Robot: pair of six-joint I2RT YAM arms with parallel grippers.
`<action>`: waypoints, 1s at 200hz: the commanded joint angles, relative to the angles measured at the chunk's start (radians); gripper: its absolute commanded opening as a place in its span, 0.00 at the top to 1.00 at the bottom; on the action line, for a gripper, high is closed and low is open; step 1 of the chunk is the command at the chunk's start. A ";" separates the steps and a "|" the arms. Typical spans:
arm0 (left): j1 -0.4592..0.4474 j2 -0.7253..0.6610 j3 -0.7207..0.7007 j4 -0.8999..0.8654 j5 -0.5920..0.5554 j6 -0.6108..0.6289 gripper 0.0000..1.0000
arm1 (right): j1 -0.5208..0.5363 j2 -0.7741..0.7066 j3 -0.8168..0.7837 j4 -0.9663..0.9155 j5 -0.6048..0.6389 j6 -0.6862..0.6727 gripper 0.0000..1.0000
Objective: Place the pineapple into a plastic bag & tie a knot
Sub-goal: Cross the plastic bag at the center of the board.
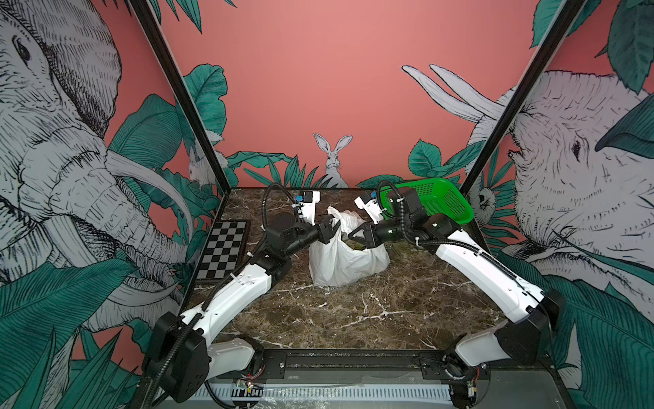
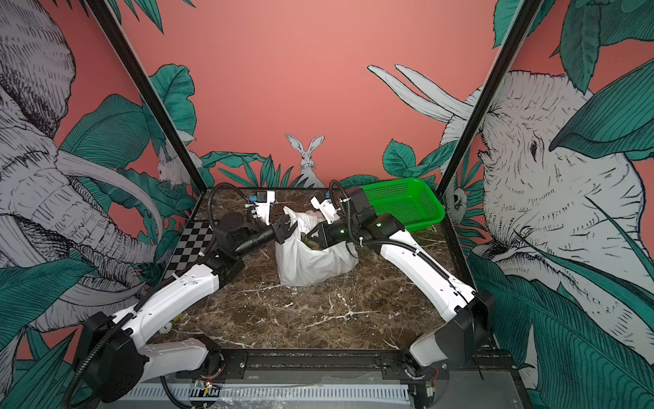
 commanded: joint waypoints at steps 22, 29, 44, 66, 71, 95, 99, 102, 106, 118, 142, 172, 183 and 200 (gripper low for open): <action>0.007 -0.037 0.036 0.042 0.003 -0.010 0.67 | -0.029 -0.066 0.051 0.016 0.018 0.063 1.00; 0.008 -0.038 0.036 0.039 0.003 -0.012 0.61 | -0.038 -0.071 0.056 0.029 0.015 0.076 1.00; 0.008 -0.036 0.039 0.036 0.000 -0.016 0.51 | -0.055 -0.075 0.066 0.054 -0.003 0.103 1.00; 0.007 -0.033 0.047 0.032 -0.001 -0.021 0.45 | -0.065 -0.067 0.090 0.061 -0.025 0.114 1.00; 0.007 -0.031 0.049 0.030 -0.001 -0.021 0.44 | -0.066 -0.064 0.094 0.059 -0.028 0.113 1.00; 0.006 -0.027 0.060 0.027 -0.004 -0.020 0.41 | -0.066 -0.058 0.104 0.056 -0.042 0.110 1.00; 0.008 -0.026 0.062 0.025 -0.004 -0.018 0.40 | -0.065 -0.058 0.103 0.056 -0.044 0.111 1.00; 0.008 -0.025 0.063 0.025 -0.006 -0.018 0.40 | -0.066 -0.058 0.102 0.056 -0.045 0.111 1.00; 0.007 -0.024 0.065 0.023 -0.007 -0.018 0.40 | -0.065 -0.058 0.103 0.055 -0.048 0.111 1.00; 0.007 -0.022 0.070 0.028 -0.010 -0.017 0.39 | -0.066 -0.060 0.100 0.054 -0.052 0.109 1.00; 0.007 -0.014 0.069 0.059 -0.030 -0.024 0.42 | -0.066 -0.071 0.092 0.047 -0.050 0.101 1.00; 0.009 -0.005 0.067 0.075 -0.039 -0.029 0.57 | -0.067 -0.098 0.069 0.036 -0.027 0.093 1.00; 0.008 -0.003 0.061 0.084 -0.047 -0.032 0.65 | -0.069 -0.107 0.062 0.029 -0.019 0.090 1.00; 0.009 0.003 0.058 0.086 -0.051 -0.029 0.79 | -0.070 -0.123 0.050 0.028 -0.011 0.084 1.00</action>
